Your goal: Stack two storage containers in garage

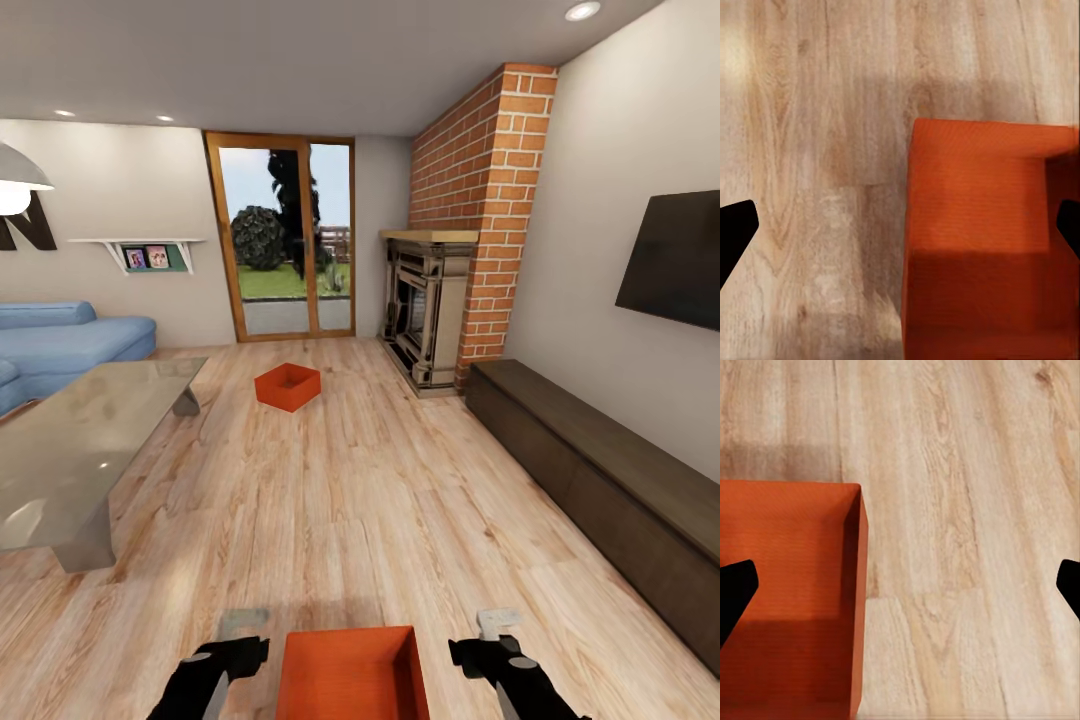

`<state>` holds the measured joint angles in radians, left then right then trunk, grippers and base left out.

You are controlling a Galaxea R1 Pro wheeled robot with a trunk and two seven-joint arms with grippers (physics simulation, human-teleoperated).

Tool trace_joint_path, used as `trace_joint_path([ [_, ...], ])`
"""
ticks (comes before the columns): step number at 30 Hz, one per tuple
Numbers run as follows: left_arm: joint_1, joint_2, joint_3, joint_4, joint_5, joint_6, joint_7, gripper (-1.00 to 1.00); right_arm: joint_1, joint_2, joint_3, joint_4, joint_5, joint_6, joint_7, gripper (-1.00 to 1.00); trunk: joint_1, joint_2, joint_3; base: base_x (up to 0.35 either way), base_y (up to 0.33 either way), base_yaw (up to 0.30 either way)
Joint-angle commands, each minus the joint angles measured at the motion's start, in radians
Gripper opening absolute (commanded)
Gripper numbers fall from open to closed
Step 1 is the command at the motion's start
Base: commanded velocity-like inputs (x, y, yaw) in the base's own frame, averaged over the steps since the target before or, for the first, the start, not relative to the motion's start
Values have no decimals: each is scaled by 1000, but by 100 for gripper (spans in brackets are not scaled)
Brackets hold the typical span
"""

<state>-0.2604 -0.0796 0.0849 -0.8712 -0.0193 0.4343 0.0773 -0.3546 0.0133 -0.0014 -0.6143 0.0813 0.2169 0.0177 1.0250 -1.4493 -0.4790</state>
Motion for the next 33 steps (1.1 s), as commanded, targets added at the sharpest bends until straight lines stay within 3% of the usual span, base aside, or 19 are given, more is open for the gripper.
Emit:
trace_joint_path([
  [1,-5,-1,-3,-2,-2,14,-4,100,-1,0,0,-2,9,9,2,100,0,-1,-1,0,0,0],
  [8,-20,-2,-56,20,-3,37,-21,100,-6,0,3,-2,12,14,1,100,0,-1,-1,0,0,0],
  [20,-22,-1,-59,38,1,38,-21,100,-6,0,4,-2,18,-8,-1,100,0,-1,-1,0,0,0],
  [33,-22,2,-52,44,-1,39,-19,100,-6,0,5,10,10,-7,0,100,50,-92,-42,0,0,0],
])
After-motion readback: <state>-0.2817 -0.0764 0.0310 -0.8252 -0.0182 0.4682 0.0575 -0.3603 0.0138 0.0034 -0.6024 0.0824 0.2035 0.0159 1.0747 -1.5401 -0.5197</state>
